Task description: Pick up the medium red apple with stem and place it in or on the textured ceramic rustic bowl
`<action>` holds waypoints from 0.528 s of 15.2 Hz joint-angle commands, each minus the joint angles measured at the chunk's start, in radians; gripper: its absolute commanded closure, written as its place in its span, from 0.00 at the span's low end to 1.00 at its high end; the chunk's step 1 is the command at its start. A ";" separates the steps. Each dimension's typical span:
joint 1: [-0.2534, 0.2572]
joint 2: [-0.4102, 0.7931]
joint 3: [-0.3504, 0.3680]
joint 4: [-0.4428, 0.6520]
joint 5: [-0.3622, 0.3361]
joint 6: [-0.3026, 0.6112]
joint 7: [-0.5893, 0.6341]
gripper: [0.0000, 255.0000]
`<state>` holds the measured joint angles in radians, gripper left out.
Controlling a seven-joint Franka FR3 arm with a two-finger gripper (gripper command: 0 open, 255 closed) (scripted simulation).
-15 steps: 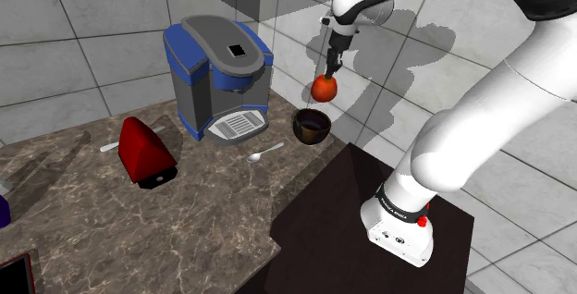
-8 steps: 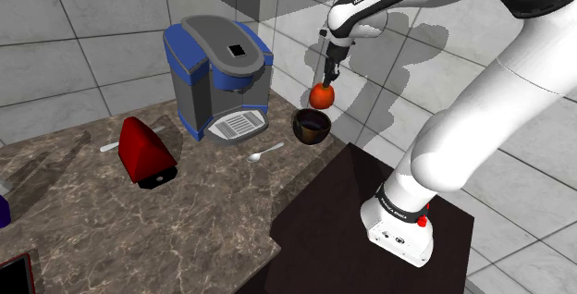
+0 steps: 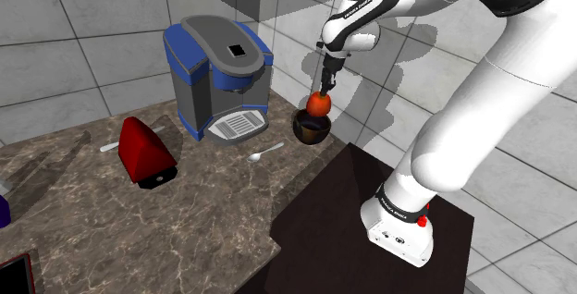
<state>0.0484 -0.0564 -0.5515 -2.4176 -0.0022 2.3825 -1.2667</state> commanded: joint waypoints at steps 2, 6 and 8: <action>0.003 0.035 -0.002 -0.013 0.028 0.043 -0.021 1.00; 0.004 0.071 -0.002 -0.023 0.060 0.084 -0.045 1.00; 0.003 0.071 -0.002 -0.023 0.060 0.084 -0.045 1.00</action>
<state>0.0521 0.0136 -0.5529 -2.4399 0.0561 2.4641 -1.3099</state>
